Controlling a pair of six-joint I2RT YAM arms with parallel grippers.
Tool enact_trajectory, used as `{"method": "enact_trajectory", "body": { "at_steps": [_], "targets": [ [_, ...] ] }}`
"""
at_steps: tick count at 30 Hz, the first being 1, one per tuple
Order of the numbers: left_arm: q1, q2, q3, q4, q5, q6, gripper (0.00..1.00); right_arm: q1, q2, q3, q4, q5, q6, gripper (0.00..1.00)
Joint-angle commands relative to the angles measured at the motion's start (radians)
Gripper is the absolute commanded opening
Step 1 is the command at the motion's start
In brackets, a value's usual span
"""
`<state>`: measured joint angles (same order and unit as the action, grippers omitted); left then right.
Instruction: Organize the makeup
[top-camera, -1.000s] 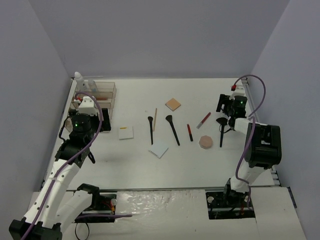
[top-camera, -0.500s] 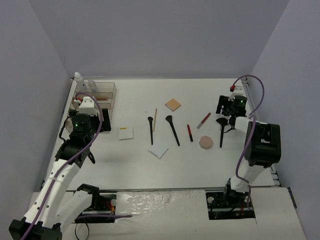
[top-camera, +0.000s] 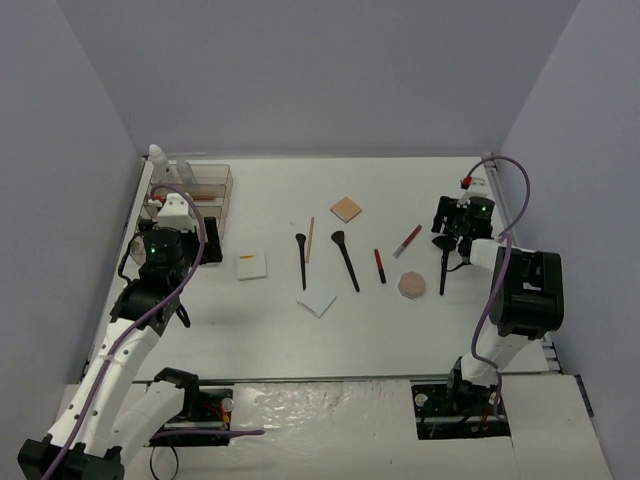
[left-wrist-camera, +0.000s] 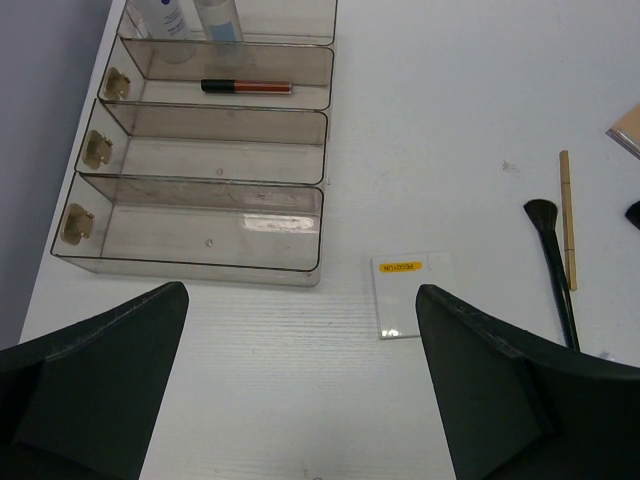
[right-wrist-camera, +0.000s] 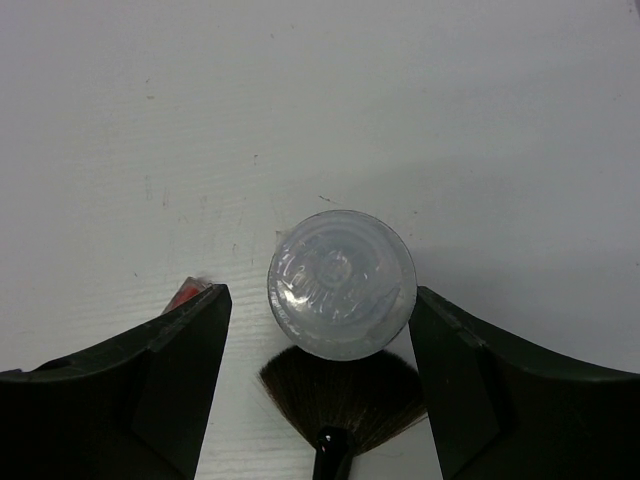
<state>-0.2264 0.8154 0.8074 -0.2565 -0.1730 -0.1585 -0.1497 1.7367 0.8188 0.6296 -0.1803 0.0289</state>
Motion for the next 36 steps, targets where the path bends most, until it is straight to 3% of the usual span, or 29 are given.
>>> {"method": "enact_trajectory", "body": {
  "at_steps": [1, 4, 9, 14, 19, 24, 30, 36],
  "targets": [
    [-0.002, -0.004, 0.053, 0.046, 0.002, 0.005, 0.97, -0.003, -0.031, 0.017, 0.088, -0.030, 0.030, 0.63],
    [-0.002, -0.001, 0.053, 0.046, 0.005, 0.006, 0.97, -0.004, -0.024, 0.022, 0.090, -0.033, 0.036, 0.58],
    [-0.002, -0.003, 0.053, 0.047, 0.007, 0.007, 0.97, -0.004, -0.028, 0.016, 0.094, -0.034, 0.036, 0.42],
    [-0.002, -0.005, 0.053, 0.048, 0.014, 0.006, 0.97, -0.002, -0.034, 0.016, 0.094, -0.038, 0.028, 0.17],
    [-0.002, -0.012, 0.053, 0.059, 0.079, 0.008, 0.97, 0.022, -0.115, 0.025, 0.059, -0.076, -0.010, 0.00],
    [-0.002, -0.021, 0.048, 0.117, 0.273, 0.014, 0.97, 0.134, -0.294, 0.066, -0.036, -0.210, -0.049, 0.00],
    [-0.018, -0.019, 0.078, 0.210, 0.653, -0.021, 0.97, 0.290, -0.417, 0.133, -0.256, -0.523, -0.139, 0.00],
    [-0.083, 0.016, 0.200, 0.191, 0.847, -0.096, 0.97, 0.480, -0.503, 0.148, -0.347, -0.725, -0.202, 0.00]
  ]
}}
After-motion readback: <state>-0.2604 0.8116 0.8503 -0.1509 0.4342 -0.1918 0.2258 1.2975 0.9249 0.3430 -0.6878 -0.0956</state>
